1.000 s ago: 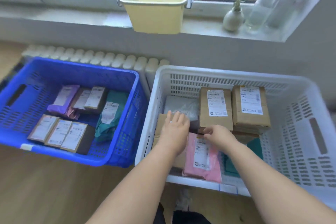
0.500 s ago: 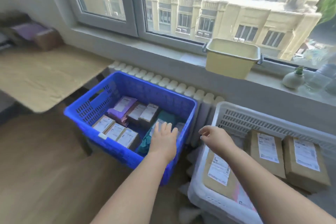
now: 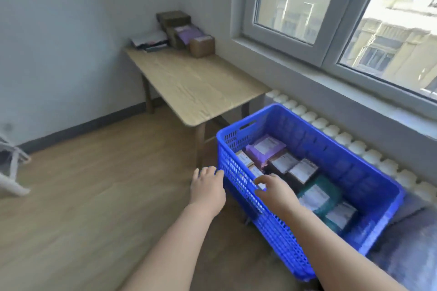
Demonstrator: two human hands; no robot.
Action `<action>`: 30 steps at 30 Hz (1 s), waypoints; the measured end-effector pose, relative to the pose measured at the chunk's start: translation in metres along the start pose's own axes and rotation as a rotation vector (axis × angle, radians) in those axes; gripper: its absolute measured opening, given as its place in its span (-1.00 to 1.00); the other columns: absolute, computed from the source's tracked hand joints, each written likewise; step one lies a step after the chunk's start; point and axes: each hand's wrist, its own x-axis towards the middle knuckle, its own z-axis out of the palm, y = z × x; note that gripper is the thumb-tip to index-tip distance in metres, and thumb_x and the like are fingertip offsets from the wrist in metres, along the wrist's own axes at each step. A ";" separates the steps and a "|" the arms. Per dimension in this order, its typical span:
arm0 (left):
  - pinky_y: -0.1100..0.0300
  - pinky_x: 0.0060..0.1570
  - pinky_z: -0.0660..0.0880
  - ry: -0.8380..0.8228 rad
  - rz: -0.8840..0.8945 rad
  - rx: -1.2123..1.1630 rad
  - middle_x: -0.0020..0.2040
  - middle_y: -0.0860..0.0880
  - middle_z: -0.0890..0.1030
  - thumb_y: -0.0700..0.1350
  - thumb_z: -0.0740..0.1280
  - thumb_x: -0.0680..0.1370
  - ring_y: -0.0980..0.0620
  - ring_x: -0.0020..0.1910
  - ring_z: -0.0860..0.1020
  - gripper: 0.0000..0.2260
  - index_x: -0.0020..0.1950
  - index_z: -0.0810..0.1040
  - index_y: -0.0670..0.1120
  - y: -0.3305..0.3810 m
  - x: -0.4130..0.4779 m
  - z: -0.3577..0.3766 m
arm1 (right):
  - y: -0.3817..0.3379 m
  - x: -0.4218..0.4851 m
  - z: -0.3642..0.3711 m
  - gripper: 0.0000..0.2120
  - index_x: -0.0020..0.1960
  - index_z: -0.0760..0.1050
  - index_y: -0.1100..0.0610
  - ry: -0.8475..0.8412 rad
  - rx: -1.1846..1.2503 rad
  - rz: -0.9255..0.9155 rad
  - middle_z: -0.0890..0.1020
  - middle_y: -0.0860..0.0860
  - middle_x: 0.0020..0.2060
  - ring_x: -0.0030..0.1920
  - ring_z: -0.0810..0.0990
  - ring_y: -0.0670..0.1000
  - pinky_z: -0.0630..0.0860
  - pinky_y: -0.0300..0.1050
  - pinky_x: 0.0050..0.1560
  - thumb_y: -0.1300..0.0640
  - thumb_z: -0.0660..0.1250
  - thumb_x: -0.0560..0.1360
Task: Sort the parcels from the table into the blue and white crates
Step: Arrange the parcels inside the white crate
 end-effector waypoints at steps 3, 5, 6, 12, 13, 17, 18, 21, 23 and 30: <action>0.04 0.50 0.09 0.011 -0.073 -0.031 0.40 0.01 0.41 -0.15 0.17 0.60 -0.04 0.42 0.31 -0.59 0.46 0.37 0.01 -0.043 0.017 -0.007 | -0.039 0.033 0.007 -0.67 0.30 0.53 -0.03 -0.013 -0.023 -0.071 0.51 -0.01 0.21 0.24 0.52 0.04 0.43 -0.11 0.20 0.08 0.32 0.54; 0.06 0.50 0.09 0.013 -0.108 -0.047 0.40 0.01 0.40 -0.18 0.15 0.59 -0.03 0.41 0.31 -0.58 0.46 0.36 0.00 -0.063 0.030 -0.008 | -0.058 0.055 0.010 -0.65 0.34 0.51 -0.02 -0.019 -0.031 -0.100 0.50 -0.01 0.25 0.27 0.51 0.04 0.42 -0.11 0.18 0.09 0.30 0.56; 0.06 0.50 0.08 0.009 -0.127 -0.061 0.40 0.01 0.40 -0.19 0.15 0.59 -0.03 0.41 0.31 -0.58 0.47 0.36 0.00 -0.070 0.036 -0.009 | -0.065 0.064 0.010 -0.65 0.34 0.50 -0.02 -0.028 -0.030 -0.109 0.49 -0.01 0.26 0.26 0.51 0.04 0.43 -0.12 0.15 0.09 0.29 0.57; 0.06 0.51 0.08 0.011 -0.193 -0.065 0.41 0.01 0.39 -0.15 0.16 0.62 -0.03 0.42 0.30 -0.59 0.48 0.33 0.00 -0.122 0.123 -0.021 | -0.122 0.169 0.012 -0.65 0.36 0.45 -0.01 -0.035 0.016 -0.178 0.47 0.00 0.24 0.25 0.49 0.03 0.41 -0.14 0.11 0.07 0.28 0.58; 0.06 0.50 0.08 0.018 -0.203 -0.061 0.40 0.01 0.39 -0.15 0.16 0.62 -0.03 0.42 0.31 -0.59 0.48 0.33 0.00 -0.134 0.147 -0.027 | -0.135 0.197 0.009 -0.65 0.35 0.46 -0.01 -0.034 0.030 -0.196 0.47 0.00 0.24 0.24 0.49 0.02 0.42 -0.14 0.13 0.07 0.29 0.58; 0.05 0.51 0.07 0.021 -0.258 -0.043 0.40 -0.01 0.39 -0.16 0.17 0.61 -0.04 0.42 0.31 -0.59 0.47 0.33 -0.01 -0.167 0.207 -0.051 | -0.179 0.268 -0.003 -0.62 0.34 0.48 -0.02 -0.048 0.045 -0.252 0.49 -0.02 0.21 0.22 0.51 0.02 0.46 -0.12 0.16 0.06 0.33 0.52; 0.04 0.51 0.07 0.019 -0.266 -0.052 0.41 -0.01 0.39 -0.17 0.17 0.62 -0.05 0.42 0.30 -0.59 0.48 0.33 -0.02 -0.172 0.219 -0.057 | -0.186 0.279 -0.009 -0.60 0.35 0.47 -0.03 -0.036 0.051 -0.258 0.49 -0.02 0.23 0.22 0.52 0.03 0.46 -0.11 0.17 0.06 0.33 0.51; 0.02 0.52 0.07 0.017 -0.317 -0.079 0.42 -0.02 0.38 -0.18 0.17 0.62 -0.06 0.43 0.30 -0.57 0.49 0.32 -0.02 -0.208 0.256 -0.066 | -0.227 0.332 -0.006 -0.58 0.39 0.43 -0.02 -0.082 0.025 -0.278 0.46 -0.01 0.30 0.18 0.55 0.05 0.45 -0.11 0.11 0.03 0.33 0.54; 0.02 0.52 0.06 -0.017 -0.328 -0.063 0.42 -0.02 0.38 -0.17 0.18 0.62 -0.05 0.43 0.30 -0.58 0.50 0.32 -0.02 -0.223 0.269 -0.071 | -0.245 0.347 -0.002 -0.58 0.41 0.40 -0.03 -0.103 0.004 -0.295 0.44 -0.01 0.33 0.15 0.55 0.04 0.44 -0.14 0.04 0.01 0.31 0.56; 0.03 0.51 0.12 -0.022 -0.314 -0.076 0.44 -0.03 0.38 -0.13 0.18 0.64 -0.07 0.44 0.30 -0.59 0.51 0.32 -0.03 -0.327 0.362 -0.088 | -0.338 0.452 0.023 -0.53 0.47 0.33 -0.02 -0.162 -0.074 -0.310 0.37 -0.02 0.41 0.28 0.48 0.02 0.48 -0.13 0.11 -0.01 0.28 0.58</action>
